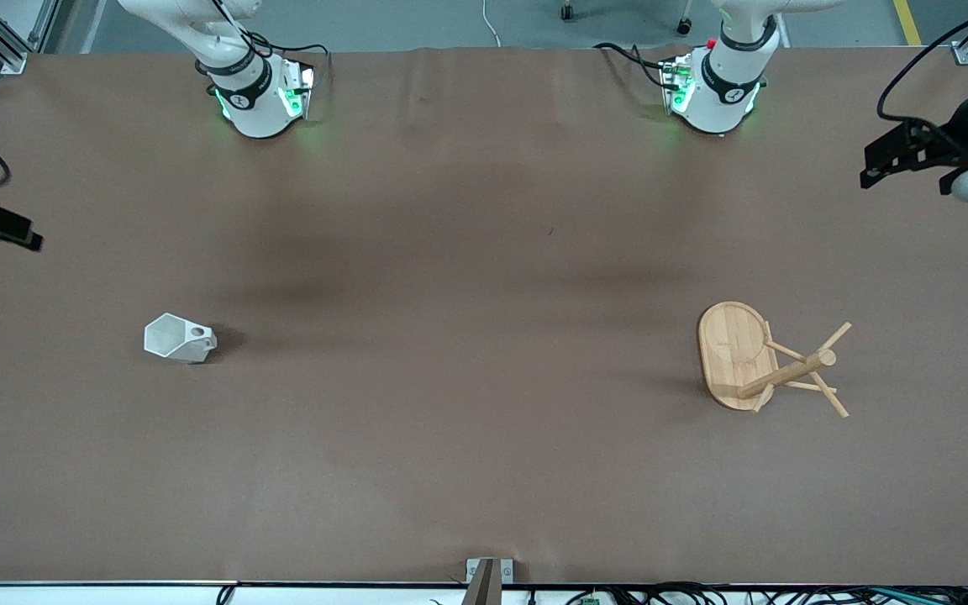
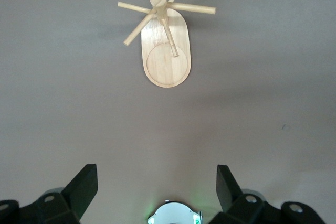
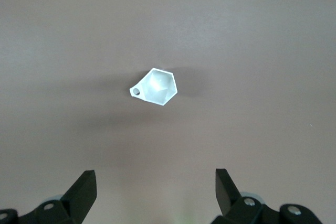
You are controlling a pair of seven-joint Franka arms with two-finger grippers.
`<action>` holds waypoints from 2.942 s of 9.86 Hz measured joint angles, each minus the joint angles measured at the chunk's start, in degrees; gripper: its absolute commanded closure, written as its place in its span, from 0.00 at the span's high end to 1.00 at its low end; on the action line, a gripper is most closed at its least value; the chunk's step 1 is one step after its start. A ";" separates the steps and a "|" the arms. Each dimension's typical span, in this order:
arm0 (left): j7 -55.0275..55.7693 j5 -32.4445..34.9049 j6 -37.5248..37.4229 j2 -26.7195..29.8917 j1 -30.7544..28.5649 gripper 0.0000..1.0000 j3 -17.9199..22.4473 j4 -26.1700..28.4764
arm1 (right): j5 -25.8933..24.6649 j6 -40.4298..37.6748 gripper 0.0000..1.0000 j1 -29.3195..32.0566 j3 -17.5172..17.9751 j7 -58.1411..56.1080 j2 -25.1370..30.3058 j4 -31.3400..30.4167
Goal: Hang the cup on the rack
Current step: 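Lower the right gripper over the white cup, then close the right gripper on the white cup's rim and lift it, then carry the cup toward the left gripper while the left gripper reaches it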
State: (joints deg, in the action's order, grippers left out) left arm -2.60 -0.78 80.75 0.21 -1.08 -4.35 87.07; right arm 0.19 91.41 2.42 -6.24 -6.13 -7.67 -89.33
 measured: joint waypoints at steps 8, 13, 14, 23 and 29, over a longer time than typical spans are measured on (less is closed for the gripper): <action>-0.01 0.00 -0.02 -1.78 0.29 1.00 -0.07 -1.92 | 0.01 44.36 0.98 1.59 -0.11 -10.23 -11.04 -26.80; -0.01 0.00 0.00 -3.11 0.31 1.00 -0.14 -2.36 | 0.02 51.72 0.71 1.57 0.42 -10.32 -14.75 -28.44; -0.17 0.00 0.00 -3.81 0.24 1.00 -0.12 -3.15 | 0.02 51.86 0.63 1.57 0.59 -10.33 -15.20 -28.44; -0.55 0.00 0.01 -5.64 0.25 1.00 -0.18 -6.24 | 0.24 48.68 0.00 1.43 0.98 -10.32 -15.65 -26.39; 0.52 -0.17 0.00 -6.04 5.19 1.00 -4.30 -7.21 | 20.55 12.33 0.00 0.79 5.10 -10.37 -8.70 -4.91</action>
State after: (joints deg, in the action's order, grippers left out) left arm -2.09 -0.95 80.74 -5.83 4.11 -8.65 79.85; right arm 20.74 103.74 3.21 -1.14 -16.50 -16.37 -94.24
